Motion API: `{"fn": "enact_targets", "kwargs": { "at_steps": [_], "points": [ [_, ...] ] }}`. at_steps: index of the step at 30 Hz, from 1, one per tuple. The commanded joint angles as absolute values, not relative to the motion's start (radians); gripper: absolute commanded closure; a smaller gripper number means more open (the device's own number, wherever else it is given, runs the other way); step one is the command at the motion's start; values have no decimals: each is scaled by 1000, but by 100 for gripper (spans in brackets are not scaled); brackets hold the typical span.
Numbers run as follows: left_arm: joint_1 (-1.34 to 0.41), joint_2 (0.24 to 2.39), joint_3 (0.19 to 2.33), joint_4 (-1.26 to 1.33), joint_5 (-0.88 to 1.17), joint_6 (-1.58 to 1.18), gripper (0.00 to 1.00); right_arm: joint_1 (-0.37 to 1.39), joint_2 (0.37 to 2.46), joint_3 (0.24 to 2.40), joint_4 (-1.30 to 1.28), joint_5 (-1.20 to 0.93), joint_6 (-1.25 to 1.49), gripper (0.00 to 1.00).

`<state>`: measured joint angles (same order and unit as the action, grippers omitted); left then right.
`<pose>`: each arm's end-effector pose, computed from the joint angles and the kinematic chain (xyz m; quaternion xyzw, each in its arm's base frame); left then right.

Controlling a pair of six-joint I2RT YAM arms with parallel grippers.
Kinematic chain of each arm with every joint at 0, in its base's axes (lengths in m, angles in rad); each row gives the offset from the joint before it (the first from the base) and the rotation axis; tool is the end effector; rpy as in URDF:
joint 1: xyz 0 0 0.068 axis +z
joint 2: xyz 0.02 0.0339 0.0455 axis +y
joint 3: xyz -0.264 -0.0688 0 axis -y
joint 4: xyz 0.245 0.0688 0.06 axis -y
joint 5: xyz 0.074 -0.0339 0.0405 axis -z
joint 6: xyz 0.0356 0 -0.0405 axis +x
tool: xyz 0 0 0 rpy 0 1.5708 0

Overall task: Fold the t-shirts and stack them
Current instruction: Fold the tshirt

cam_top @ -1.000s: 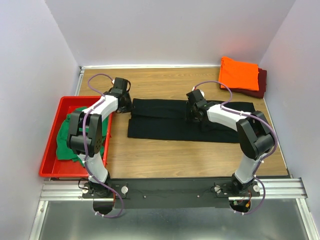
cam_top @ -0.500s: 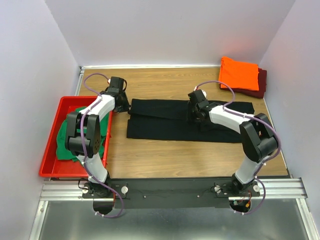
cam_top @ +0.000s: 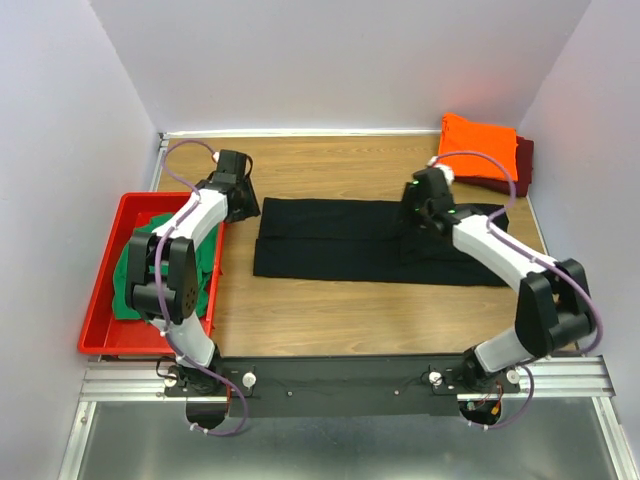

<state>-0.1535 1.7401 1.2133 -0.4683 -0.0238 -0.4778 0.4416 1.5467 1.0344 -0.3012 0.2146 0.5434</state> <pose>0.3619 -0.0551 0.2105 -0.1581 0.9457 -0.0773 0.2734 0.3028 0.1348 0.2306 0.0865 0.9206 0.0861 0.3709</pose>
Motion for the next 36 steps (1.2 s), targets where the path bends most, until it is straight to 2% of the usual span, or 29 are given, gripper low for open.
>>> {"fn": "enact_targets", "kwargs": {
  "at_steps": [1,8,10,21,28,36],
  "points": [
    [-218,1667,1302,-491,-146,-454,54,303,1477,985,-348,267,580,36],
    [-469,1820,1384,-508,-169,-475,79,137,1531,965,-348,181,601,36],
    [-518,1853,1364,-491,-154,-486,81,130,1568,971,-347,195,615,35],
    [-663,1956,1270,-428,-176,-551,85,164,1793,1022,-278,225,661,36],
    [-715,1888,1117,-426,-195,-626,85,285,1887,1078,-273,253,669,36],
    [-836,1737,956,-454,-86,-683,85,460,2075,1319,-279,196,600,36]
  ]
}}
